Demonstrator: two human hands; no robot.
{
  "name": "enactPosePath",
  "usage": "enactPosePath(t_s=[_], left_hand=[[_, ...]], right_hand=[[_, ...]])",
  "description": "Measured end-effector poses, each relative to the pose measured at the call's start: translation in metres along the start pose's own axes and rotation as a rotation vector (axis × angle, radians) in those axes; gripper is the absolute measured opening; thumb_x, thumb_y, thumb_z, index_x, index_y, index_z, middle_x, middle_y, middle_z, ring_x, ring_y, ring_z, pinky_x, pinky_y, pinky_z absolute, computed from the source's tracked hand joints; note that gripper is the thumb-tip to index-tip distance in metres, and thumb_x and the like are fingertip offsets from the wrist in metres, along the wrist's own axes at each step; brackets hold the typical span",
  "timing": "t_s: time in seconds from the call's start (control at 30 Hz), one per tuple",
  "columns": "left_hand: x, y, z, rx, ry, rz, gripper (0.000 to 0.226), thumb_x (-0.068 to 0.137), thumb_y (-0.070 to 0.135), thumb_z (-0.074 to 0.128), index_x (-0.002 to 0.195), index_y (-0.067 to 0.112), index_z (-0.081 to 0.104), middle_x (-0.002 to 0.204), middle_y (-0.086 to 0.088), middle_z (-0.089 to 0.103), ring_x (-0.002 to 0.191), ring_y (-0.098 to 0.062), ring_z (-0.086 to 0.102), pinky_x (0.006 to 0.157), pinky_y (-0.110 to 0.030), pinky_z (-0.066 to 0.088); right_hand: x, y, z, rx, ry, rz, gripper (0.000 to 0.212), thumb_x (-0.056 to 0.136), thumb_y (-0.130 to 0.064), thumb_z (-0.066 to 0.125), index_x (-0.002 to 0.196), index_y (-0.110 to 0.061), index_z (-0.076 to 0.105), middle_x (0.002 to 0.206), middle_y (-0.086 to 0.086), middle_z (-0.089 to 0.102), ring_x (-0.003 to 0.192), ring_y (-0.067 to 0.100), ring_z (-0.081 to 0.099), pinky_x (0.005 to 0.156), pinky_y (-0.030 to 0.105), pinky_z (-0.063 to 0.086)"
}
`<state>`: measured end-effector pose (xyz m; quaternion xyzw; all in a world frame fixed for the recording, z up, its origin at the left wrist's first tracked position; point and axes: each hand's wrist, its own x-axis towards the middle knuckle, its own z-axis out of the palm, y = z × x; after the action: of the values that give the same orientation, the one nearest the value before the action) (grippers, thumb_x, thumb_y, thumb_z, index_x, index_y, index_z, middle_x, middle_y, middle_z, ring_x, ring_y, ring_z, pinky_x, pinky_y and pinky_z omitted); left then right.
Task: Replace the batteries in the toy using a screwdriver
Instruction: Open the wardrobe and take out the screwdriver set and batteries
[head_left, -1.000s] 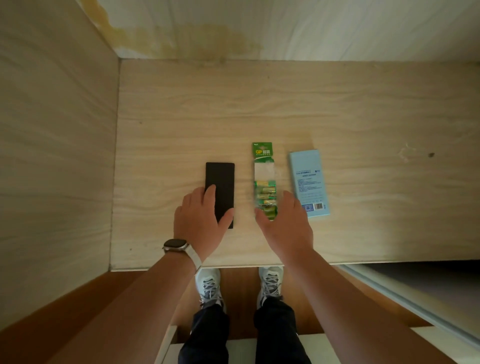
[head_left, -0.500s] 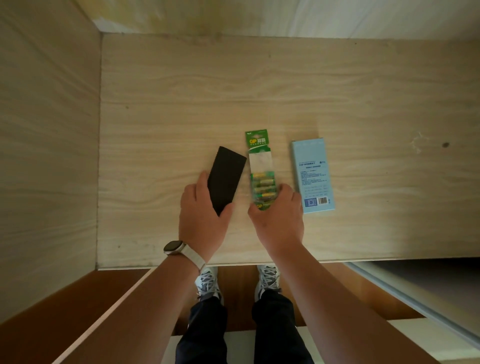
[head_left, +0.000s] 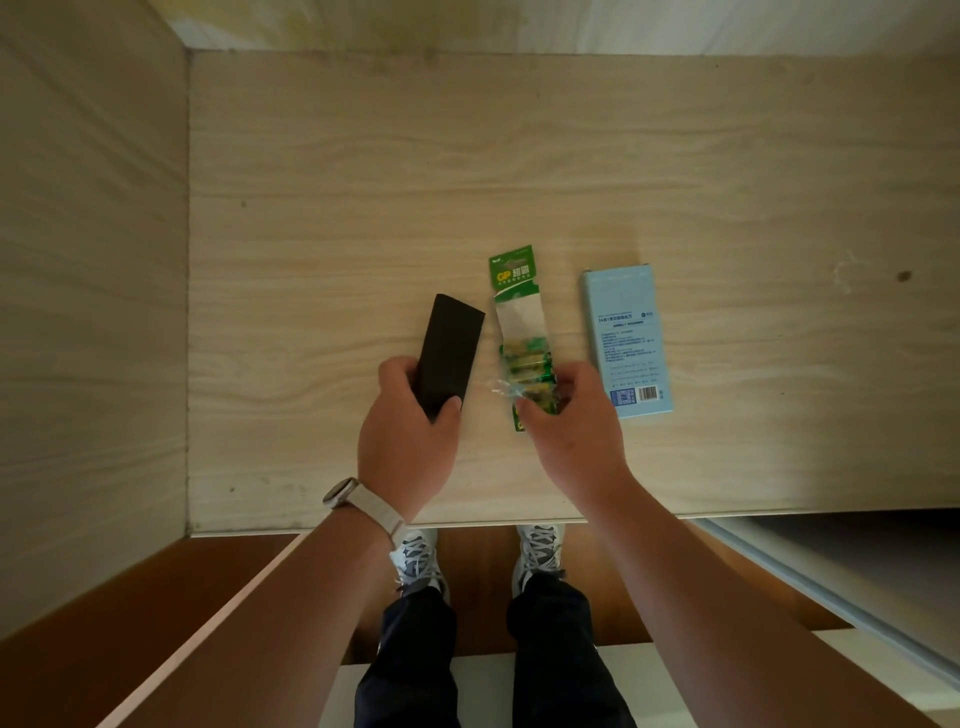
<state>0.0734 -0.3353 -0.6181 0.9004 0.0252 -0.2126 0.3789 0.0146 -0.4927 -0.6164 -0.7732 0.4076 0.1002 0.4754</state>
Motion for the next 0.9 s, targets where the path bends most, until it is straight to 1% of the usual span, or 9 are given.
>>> enactPosePath(t_s=[0.07, 0.13, 0.2, 0.27, 0.37, 0.5, 0.67, 0.8, 0.9], left_hand=[[-0.001, 0.0, 0.0, -0.071, -0.006, -0.022, 0.04, 0.09, 0.017, 0.07, 0.108, 0.028, 0.037, 0.086, 0.015, 0.058, 0.067, 0.014, 0.06, 0.044, -0.009, 0.044], [-0.001, 0.0, 0.0, -0.183, 0.001, -0.064, 0.04, 0.09, 0.014, 0.071, 0.109, 0.027, 0.039, 0.094, 0.014, 0.06, 0.071, 0.015, 0.061, 0.048, -0.007, 0.046], [-0.002, 0.0, 0.0, -0.366, 0.02, -0.121, 0.041, 0.09, 0.013, 0.071, 0.115, 0.027, 0.042, 0.103, 0.009, 0.064, 0.079, 0.011, 0.065, 0.054, -0.008, 0.05], [-0.003, -0.001, 0.0, -0.515, 0.036, -0.165, 0.043, 0.09, 0.013, 0.072, 0.119, 0.03, 0.045, 0.108, 0.008, 0.065, 0.087, 0.004, 0.068, 0.061, -0.012, 0.054], [-0.004, -0.001, 0.001, -0.645, 0.033, -0.208, 0.039, 0.088, 0.011, 0.072, 0.111, 0.036, 0.052, 0.111, 0.003, 0.068, 0.093, -0.006, 0.071, 0.069, -0.022, 0.06], [-0.006, 0.01, 0.003, -0.835, 0.005, -0.282, 0.038, 0.076, 0.02, 0.073, 0.109, 0.029, 0.057, 0.108, -0.001, 0.07, 0.092, -0.015, 0.073, 0.07, -0.03, 0.061], [-0.01, 0.028, 0.004, -0.951, -0.003, -0.262, 0.021, 0.091, 0.029, 0.062, 0.111, 0.022, 0.06, 0.092, 0.007, 0.077, 0.087, -0.014, 0.074, 0.064, -0.025, 0.059], [-0.016, 0.038, 0.004, -0.989, -0.037, -0.237, 0.008, 0.1, 0.016, 0.058, 0.108, 0.017, 0.06, 0.087, 0.005, 0.076, 0.079, -0.011, 0.073, 0.06, -0.021, 0.057], [-0.02, 0.038, 0.005, -0.981, -0.086, -0.245, 0.012, 0.099, 0.011, 0.06, 0.11, 0.016, 0.06, 0.093, -0.002, 0.075, 0.081, -0.014, 0.074, 0.062, -0.024, 0.058]], right_hand=[[0.0, 0.001, -0.003, 0.023, -0.013, -0.004, 0.035, 0.081, -0.022, 0.076, 0.088, -0.04, 0.047, 0.078, -0.013, 0.064, 0.071, -0.01, 0.06, 0.049, 0.006, 0.041], [0.0, 0.002, -0.005, 0.046, -0.024, -0.008, 0.034, 0.082, -0.022, 0.076, 0.087, -0.04, 0.048, 0.078, -0.012, 0.066, 0.07, -0.005, 0.062, 0.047, 0.009, 0.043], [-0.002, 0.002, -0.007, 0.068, -0.034, -0.006, 0.033, 0.082, -0.024, 0.076, 0.088, -0.041, 0.049, 0.083, -0.011, 0.068, 0.071, 0.0, 0.065, 0.052, 0.014, 0.047], [-0.005, 0.002, -0.01, 0.11, -0.033, 0.003, 0.032, 0.082, -0.025, 0.077, 0.09, -0.041, 0.051, 0.087, -0.009, 0.069, 0.074, 0.005, 0.067, 0.065, 0.028, 0.056], [-0.013, -0.002, -0.016, 0.187, -0.034, 0.004, 0.032, 0.082, -0.023, 0.078, 0.091, -0.04, 0.052, 0.089, -0.009, 0.07, 0.078, 0.008, 0.069, 0.076, 0.041, 0.06], [-0.028, -0.017, -0.022, 0.262, -0.06, -0.031, 0.032, 0.08, -0.026, 0.077, 0.091, -0.041, 0.052, 0.092, -0.01, 0.07, 0.079, 0.006, 0.07, 0.078, 0.044, 0.061], [-0.043, -0.032, -0.021, 0.315, -0.127, -0.067, 0.028, 0.074, -0.037, 0.074, 0.092, -0.048, 0.055, 0.093, -0.014, 0.071, 0.083, 0.009, 0.07, 0.078, 0.047, 0.06], [-0.05, -0.033, -0.017, 0.355, -0.153, -0.059, 0.029, 0.078, -0.031, 0.074, 0.1, -0.038, 0.058, 0.092, -0.012, 0.072, 0.083, 0.011, 0.07, 0.08, 0.051, 0.058], [-0.053, -0.031, -0.015, 0.349, -0.15, -0.053, 0.029, 0.081, -0.031, 0.074, 0.104, -0.037, 0.059, 0.092, -0.014, 0.072, 0.083, 0.008, 0.069, 0.078, 0.045, 0.059]])
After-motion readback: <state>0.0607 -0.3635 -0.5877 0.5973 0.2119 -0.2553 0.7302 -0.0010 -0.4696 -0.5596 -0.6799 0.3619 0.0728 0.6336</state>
